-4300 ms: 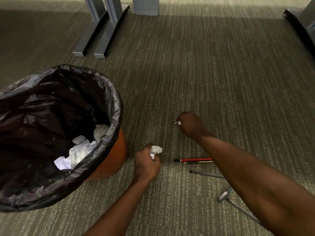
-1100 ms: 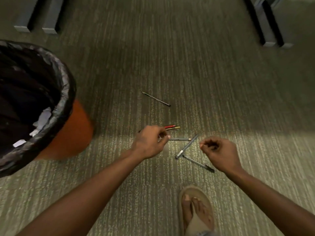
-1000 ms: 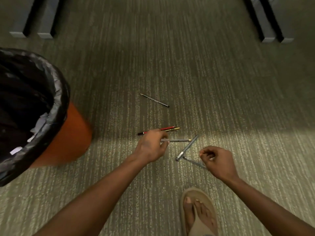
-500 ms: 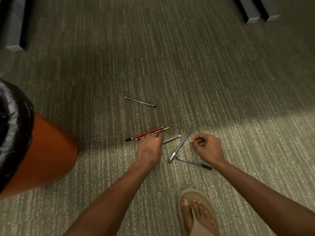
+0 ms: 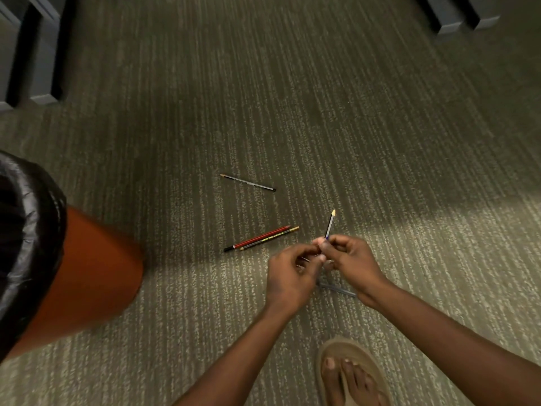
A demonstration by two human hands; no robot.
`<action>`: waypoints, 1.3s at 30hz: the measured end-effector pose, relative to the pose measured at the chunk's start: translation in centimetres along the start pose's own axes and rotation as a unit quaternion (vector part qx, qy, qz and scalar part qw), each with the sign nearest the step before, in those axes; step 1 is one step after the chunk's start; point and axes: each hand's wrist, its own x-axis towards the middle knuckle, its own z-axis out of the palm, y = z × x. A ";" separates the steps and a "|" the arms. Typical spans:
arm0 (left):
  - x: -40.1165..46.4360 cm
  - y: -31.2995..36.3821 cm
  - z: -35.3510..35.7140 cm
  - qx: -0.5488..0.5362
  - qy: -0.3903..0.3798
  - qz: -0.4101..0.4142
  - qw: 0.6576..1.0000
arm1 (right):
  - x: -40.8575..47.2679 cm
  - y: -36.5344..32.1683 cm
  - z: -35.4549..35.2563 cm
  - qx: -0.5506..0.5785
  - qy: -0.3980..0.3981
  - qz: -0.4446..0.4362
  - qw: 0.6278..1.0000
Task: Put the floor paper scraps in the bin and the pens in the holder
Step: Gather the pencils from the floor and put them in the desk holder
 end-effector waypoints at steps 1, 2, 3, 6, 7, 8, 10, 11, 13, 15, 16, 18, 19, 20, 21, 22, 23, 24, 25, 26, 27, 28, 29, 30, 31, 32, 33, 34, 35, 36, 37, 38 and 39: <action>0.3 -0.5 -0.4 0.013 0.022 -0.007 1.000 | 0.1 -0.1 -0.2 -0.009 0.008 -0.002 1.000; 0.7 -1.2 -0.9 0.044 0.053 -0.015 0.997 | 0.3 -0.3 -0.5 -0.022 0.017 -0.007 1.000; 1.3 -2.1 -1.7 0.096 0.085 -0.023 0.991 | 0.3 -0.6 -0.9 -0.035 0.025 -0.014 0.999; 3.2 -4.7 -4.1 0.277 0.113 -0.035 0.954 | 0.4 -1.2 -1.6 -0.079 0.019 -0.034 0.996; 3.6 -5.4 -4.7 0.314 0.099 -0.037 0.944 | 0.4 -1.3 -1.7 -0.096 0.009 -0.040 0.995; 3.9 -5.9 -5.1 0.339 0.082 -0.036 0.936 | 0.4 -1.4 -1.6 -0.107 -0.002 -0.043 0.993; 4.2 -6.5 -5.5 0.369 0.062 -0.025 0.927 | 0.7 -1.6 -1.5 -0.108 -0.021 -0.038 0.993; 4.2 -6.6 -5.5 0.378 0.061 -0.019 0.924 | 0.8 -1.7 -1.3 -0.104 -0.028 -0.034 0.994; 4.2 -6.4 -5.3 0.383 0.067 -0.017 0.921 | 1.1 -1.9 -1.1 -0.100 -0.039 -0.030 0.994; 4.2 -6.2 -5.2 0.372 0.071 -0.036 0.925 | 1.4 -2.0 -0.9 -0.107 -0.046 -0.032 0.993; 4.3 -6.0 -5.2 0.368 0.071 -0.049 0.926 | 1.5 -2.0 -0.8 -0.112 -0.048 -0.033 0.992; 4.4 -5.8 -5.2 0.372 0.062 -0.067 0.924 | 1.7 -2.0 -0.7 -0.115 -0.050 -0.034 0.991; 4.5 -5.6 -5.3 0.375 0.054 -0.071 0.923 | 1.7 -2.0 -0.7 -0.115 -0.051 -0.033 0.992; 4.5 -5.4 -5.3 0.380 0.049 -0.069 0.921 | 1.7 -2.0 -0.7 -0.114 -0.052 -0.034 0.992; 4.6 -5.2 -5.4 0.383 0.044 -0.064 0.921 | 1.8 -2.0 -0.7 -0.114 -0.053 -0.034 0.992; 4.7 -5.2 -5.6 0.381 0.039 -0.062 0.922 | 1.8 -2.0 -0.8 -0.111 -0.055 -0.033 0.992; 4.8 -5.1 -5.8 0.372 0.033 -0.064 0.925 | 1.7 -2.1 -0.8 -0.106 -0.056 -0.032 0.992; 4.9 -5.2 -6.0 0.360 0.029 -0.069 0.930 | 1.8 -2.2 -0.8 -0.103 -0.056 -0.033 0.993; 4.8 -5.3 -6.2 0.350 0.027 -0.073 0.934 | 1.8 -2.3 -0.9 -0.103 -0.057 -0.035 0.992; 4.8 -5.4 -6.4 0.344 0.025 -0.078 0.935 | 1.8 -2.4 -1.0 -0.105 -0.058 -0.038 0.992; 4.8 -5.4 -6.4 0.331 0.023 -0.085 0.939 | 1.9 -2.6 -1.0 -0.105 -0.058 -0.040 0.992; 4.8 -5.3 -6.4 0.303 0.024 -0.097 0.948 | 2.0 -2.7 -1.0 -0.104 -0.058 -0.043 0.992; 4.7 -5.1 -6.2 0.251 0.031 -0.117 0.960 | 2.1 -2.9 -1.0 -0.104 -0.058 -0.046 0.992; 4.7 -4.8 -5.9 0.176 0.039 -0.147 0.973 | 2.1 -3.0 -1.0 -0.110 -0.058 -0.049 0.991; 4.5 -4.4 -5.6 0.082 0.045 -0.180 0.979 | 2.2 -3.1 -0.9 -0.118 -0.058 -0.051 0.990; 4.4 -4.1 -5.3 -0.016 0.048 -0.213 0.976 | 2.3 -3.1 -0.8 -0.124 -0.057 -0.049 0.989; 4.1 -3.7 -5.0 -0.102 0.048 -0.237 0.965 | 2.4 -3.1 -0.6 -0.122 -0.056 -0.041 0.990; 3.8 -3.2 -4.6 -0.163 0.044 -0.248 0.954 | 2.5 -3.1 -0.4 -0.108 -0.056 -0.024 0.992; 3.4 -2.7 -4.3 -0.203 0.039 -0.247 0.947 | 2.5 -3.1 -0.1 -0.083 -0.061 -0.001 0.995; 3.0 -2.3 -3.9 -0.231 0.034 -0.241 0.942 | 2.5 -3.2 0.2 -0.052 -0.070 0.023 0.996; 2.7 -1.9 -3.6 -0.249 0.029 -0.234 0.939 | 2.3 -3.4 0.6 -0.025 -0.080 0.044 0.996; 2.4 -1.7 -3.2 -0.256 0.022 -0.228 0.939 | 2.2 -3.5 0.9 -0.005 -0.087 0.058 0.994; 2.2 -1.5 -2.9 -0.258 0.016 -0.224 0.940 | 2.1 -3.6 1.1 0.010 -0.092 0.066 0.994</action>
